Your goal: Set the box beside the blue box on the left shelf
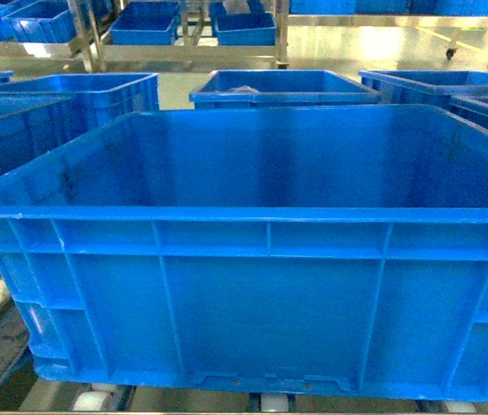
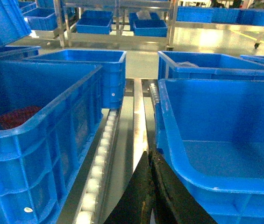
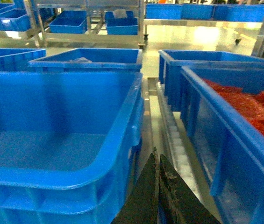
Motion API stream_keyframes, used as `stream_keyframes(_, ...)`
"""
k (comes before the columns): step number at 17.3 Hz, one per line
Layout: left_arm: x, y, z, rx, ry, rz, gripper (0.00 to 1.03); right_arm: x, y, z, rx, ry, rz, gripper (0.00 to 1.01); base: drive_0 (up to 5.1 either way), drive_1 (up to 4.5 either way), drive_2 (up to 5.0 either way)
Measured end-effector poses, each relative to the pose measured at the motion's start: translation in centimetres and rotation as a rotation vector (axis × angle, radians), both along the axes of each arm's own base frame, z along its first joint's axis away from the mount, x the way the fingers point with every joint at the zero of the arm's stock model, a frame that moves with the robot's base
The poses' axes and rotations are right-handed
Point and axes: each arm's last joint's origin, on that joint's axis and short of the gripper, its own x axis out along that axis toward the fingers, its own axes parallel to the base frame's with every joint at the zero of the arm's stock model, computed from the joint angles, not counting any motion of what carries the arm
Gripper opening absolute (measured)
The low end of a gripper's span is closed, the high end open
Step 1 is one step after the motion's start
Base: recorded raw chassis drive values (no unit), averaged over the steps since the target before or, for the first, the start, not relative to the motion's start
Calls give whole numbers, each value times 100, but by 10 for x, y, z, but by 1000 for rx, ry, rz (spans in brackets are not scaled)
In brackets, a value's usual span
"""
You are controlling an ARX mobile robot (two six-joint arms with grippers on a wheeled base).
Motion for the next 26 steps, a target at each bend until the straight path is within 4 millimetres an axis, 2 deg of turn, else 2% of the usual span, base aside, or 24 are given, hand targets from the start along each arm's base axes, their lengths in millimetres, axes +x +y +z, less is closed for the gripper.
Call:
stream_keyframes(1,-5,2,0,0,3,2,1,-5,-7,4,0,-17,-26,1,0,0,0)
stream_keyframes(3,-18,13,-4,0,23,8,1,-17,-7,-1,0,8,-21,1,0,0,0)
stream_keyframes(12,-49,13,6,0,-15,-2,1,-49,-7,8,0,-28,-16,1,0,0,0)
stream_keyframes(26,-68,13,7,0,-22,-2,1,-68,-7,9,0,-31,-16,1,0,0,0)
